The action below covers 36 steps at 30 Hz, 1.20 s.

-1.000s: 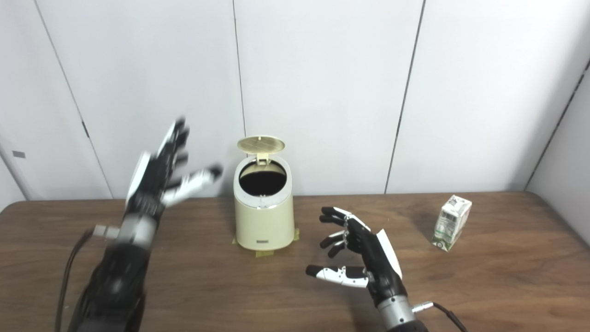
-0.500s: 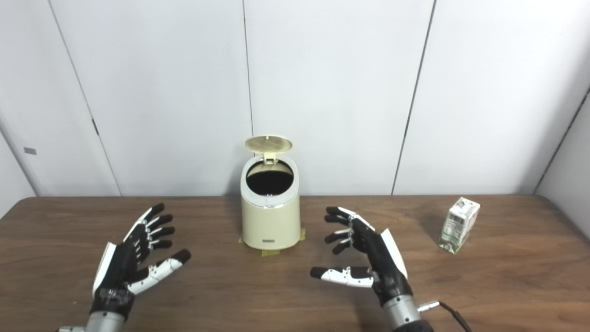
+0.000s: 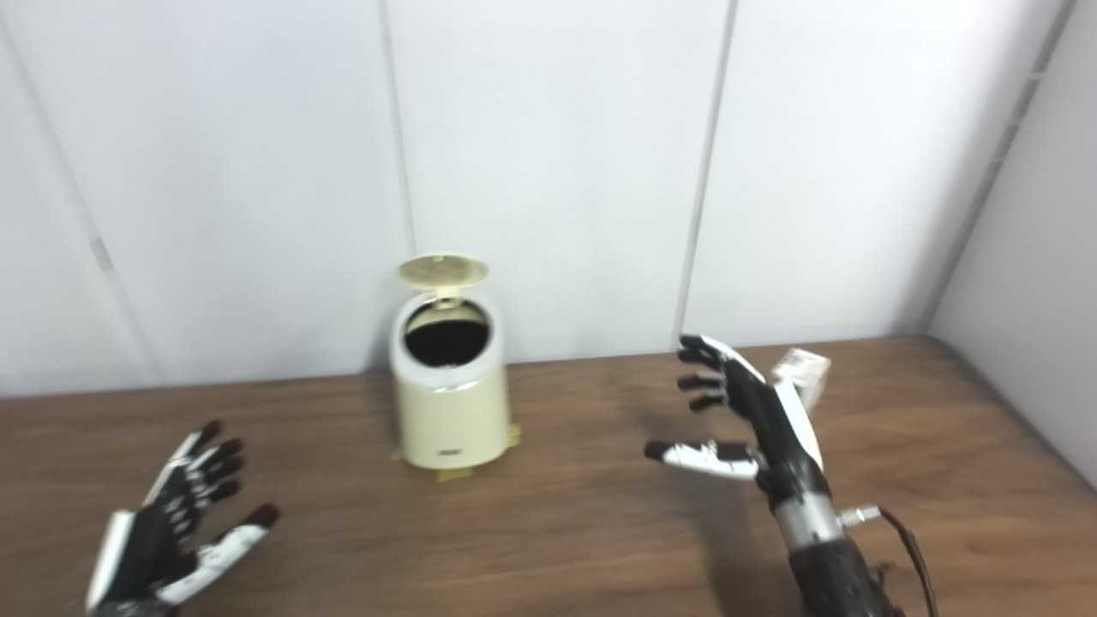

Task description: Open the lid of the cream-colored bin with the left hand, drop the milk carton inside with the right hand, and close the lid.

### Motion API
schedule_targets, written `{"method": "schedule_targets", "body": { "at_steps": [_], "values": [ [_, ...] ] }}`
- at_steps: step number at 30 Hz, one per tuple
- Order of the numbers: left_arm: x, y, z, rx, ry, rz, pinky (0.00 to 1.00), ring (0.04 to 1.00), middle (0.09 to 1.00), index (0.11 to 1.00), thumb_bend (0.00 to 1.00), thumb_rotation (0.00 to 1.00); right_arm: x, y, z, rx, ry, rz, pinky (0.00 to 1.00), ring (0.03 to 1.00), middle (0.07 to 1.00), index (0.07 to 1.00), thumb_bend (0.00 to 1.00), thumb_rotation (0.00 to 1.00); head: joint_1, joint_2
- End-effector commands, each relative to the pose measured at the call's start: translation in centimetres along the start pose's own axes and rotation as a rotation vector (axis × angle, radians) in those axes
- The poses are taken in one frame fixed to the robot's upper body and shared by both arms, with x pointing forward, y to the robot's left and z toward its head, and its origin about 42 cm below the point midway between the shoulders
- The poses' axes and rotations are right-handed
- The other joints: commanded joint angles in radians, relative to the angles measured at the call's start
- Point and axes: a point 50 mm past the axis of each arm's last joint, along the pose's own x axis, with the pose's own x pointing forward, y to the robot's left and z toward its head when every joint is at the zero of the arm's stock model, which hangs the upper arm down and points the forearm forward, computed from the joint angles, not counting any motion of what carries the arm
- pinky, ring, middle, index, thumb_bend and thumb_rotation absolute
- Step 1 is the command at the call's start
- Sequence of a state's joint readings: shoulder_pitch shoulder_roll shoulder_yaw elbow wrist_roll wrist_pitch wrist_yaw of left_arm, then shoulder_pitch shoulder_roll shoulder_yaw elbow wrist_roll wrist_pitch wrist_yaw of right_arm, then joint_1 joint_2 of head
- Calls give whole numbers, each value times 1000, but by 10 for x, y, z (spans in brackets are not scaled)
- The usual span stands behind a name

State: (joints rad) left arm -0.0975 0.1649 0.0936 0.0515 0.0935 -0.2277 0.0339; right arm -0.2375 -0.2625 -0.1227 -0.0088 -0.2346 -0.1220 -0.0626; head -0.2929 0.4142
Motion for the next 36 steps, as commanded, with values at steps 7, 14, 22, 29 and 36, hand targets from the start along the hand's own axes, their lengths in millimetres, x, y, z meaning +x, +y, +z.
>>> {"method": "schedule_targets", "body": {
  "at_steps": [7,14,22,29,36],
  "values": [
    [12,20,-7,33,-55,14,773,862,881,947,690,291,34,-37,18,-241,-58,-229,701,809,856,843,763,132,-81,-22],
    [11,25,-10,19,-36,6,766,858,881,951,713,314,50,-84,0,-378,-16,-341,775,870,897,899,845,230,-101,-19],
    [10,25,-7,26,-38,-7,806,862,879,947,682,293,61,-115,-14,-293,47,-282,699,843,935,944,860,214,-105,-6],
    [8,20,-4,21,-23,-1,824,862,876,937,679,309,67,-125,-32,-275,105,-233,702,819,899,941,845,179,-106,-1],
    [10,21,-4,54,-24,-7,818,862,872,935,698,340,67,-129,-49,-191,201,-131,780,872,902,930,935,261,-101,7]
  ]
}}
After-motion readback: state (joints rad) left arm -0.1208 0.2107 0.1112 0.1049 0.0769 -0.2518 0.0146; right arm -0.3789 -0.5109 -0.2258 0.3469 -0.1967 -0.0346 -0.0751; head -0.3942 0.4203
